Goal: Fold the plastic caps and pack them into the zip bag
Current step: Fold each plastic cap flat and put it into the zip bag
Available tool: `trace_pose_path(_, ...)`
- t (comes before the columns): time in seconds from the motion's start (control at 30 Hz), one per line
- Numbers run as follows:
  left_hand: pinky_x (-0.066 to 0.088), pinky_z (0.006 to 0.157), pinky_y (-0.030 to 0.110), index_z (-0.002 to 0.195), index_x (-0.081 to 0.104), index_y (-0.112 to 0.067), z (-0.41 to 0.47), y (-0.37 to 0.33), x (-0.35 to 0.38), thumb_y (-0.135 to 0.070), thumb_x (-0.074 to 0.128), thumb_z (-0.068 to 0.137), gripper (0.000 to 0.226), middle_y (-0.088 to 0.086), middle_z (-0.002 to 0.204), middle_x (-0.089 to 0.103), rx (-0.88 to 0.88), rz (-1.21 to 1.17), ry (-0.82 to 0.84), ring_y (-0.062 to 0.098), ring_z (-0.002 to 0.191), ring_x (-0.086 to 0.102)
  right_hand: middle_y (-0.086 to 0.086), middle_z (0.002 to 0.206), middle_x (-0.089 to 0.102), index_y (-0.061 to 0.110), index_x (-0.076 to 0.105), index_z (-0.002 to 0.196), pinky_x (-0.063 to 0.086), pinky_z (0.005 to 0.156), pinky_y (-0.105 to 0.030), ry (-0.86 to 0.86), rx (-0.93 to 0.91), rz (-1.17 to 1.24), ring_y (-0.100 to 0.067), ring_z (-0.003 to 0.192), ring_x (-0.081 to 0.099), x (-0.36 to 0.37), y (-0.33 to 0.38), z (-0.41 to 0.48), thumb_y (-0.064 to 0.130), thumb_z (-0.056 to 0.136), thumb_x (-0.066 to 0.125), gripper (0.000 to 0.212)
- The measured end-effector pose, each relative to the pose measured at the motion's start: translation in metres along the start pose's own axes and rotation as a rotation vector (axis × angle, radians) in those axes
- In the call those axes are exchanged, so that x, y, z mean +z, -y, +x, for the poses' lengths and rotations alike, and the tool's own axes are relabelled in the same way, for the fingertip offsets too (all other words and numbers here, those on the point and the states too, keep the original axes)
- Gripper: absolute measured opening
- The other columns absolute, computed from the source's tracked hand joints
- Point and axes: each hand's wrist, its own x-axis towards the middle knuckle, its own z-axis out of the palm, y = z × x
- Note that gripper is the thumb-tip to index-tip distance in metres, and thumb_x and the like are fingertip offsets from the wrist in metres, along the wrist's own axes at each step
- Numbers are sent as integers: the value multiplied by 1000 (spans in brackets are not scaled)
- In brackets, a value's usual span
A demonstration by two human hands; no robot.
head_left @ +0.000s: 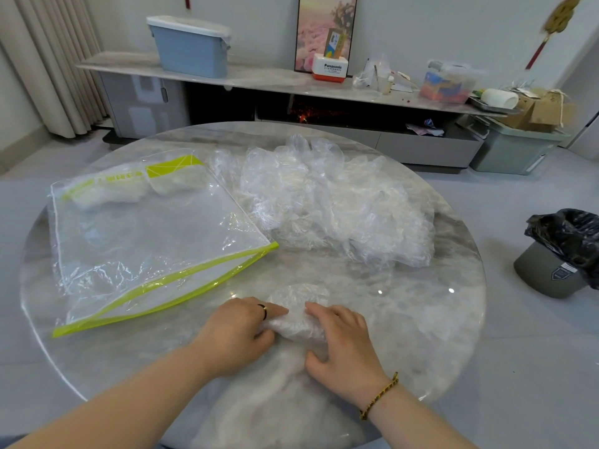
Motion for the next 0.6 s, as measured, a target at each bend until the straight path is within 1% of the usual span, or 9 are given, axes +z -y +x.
trace_pose_path(0.07, 43, 81, 17, 102, 68, -29, -4, -1, 0, -57, 21, 52, 74, -12, 99, 70, -197, -231, 67, 5, 93, 61, 16, 120, 46, 28, 32, 137, 10, 90, 1, -28, 42, 28, -5, 115, 34, -2, 0, 1, 56, 50, 11, 94)
trace_pose_path(0.13, 42, 64, 16, 74, 64, -26, -1, -4, -1, -56, 37, 57, 44, -20, 68, 65, -290, -441, 54, 1, 70, 58, 17, 103, 46, 31, 41, 130, 20, 84, -4, -85, 126, 129, -6, 102, 38, -1, -2, 3, 58, 59, 21, 79)
trace_pose_path(0.2, 35, 51, 13, 58, 56, -23, 2, -10, -4, -42, 51, 70, 23, -16, 46, 52, -349, -538, 60, 1, 52, 49, 13, 86, 49, 32, 50, 116, 28, 78, -13, -106, 264, 301, -13, 93, 42, 3, -7, 5, 52, 69, 39, 53)
trace_pose_path(0.27, 33, 48, 12, 52, 52, -17, 6, -11, -3, -24, 61, 86, 35, -12, 39, 48, -405, -628, 28, 1, 43, 45, 11, 68, 50, 27, 53, 101, 36, 71, -17, -144, 371, 483, -14, 78, 49, 5, -10, 8, 39, 82, 57, 23)
trace_pose_path(0.37, 33, 47, 12, 64, 56, -12, 10, -11, -3, -14, 56, 91, 27, -10, 41, 46, -531, -608, -96, 3, 43, 44, 10, 57, 54, 22, 50, 92, 38, 58, -10, -187, 445, 558, -2, 59, 49, 6, -10, 10, 19, 88, 57, 8)
trace_pose_path(0.43, 35, 52, 14, 89, 58, -9, 12, -18, -4, -14, 55, 91, 6, -2, 64, 54, -558, -547, -200, 9, 56, 49, 10, 47, 52, 23, 48, 90, 39, 56, -9, -206, 450, 533, -2, 52, 48, 7, -9, 11, 16, 89, 56, 10)
trace_pose_path(0.47, 40, 63, 18, 97, 58, -8, 11, -21, -4, -13, 55, 91, 9, 3, 78, 57, -501, -408, -280, 15, 67, 54, 9, 46, 50, 22, 48, 92, 39, 56, -9, -208, 451, 518, -2, 51, 47, 7, -9, 11, 15, 89, 55, 11)
trace_pose_path(0.53, 41, 82, 28, 106, 59, -10, 8, -23, 1, -19, 55, 86, 22, 8, 95, 65, -233, -54, -392, 22, 89, 56, 9, 53, 48, 19, 50, 99, 38, 57, -9, -206, 457, 481, -2, 55, 45, 6, -7, 11, 14, 90, 54, 11)
trace_pose_path(0.6, 32, 92, 32, 105, 63, -20, 4, -25, 12, -26, 45, 80, 31, 6, 100, 68, 34, 168, -322, 18, 100, 50, 9, 58, 48, 16, 53, 109, 38, 58, -10, -214, 463, 429, -4, 59, 46, 7, -7, 9, 16, 90, 53, 19)
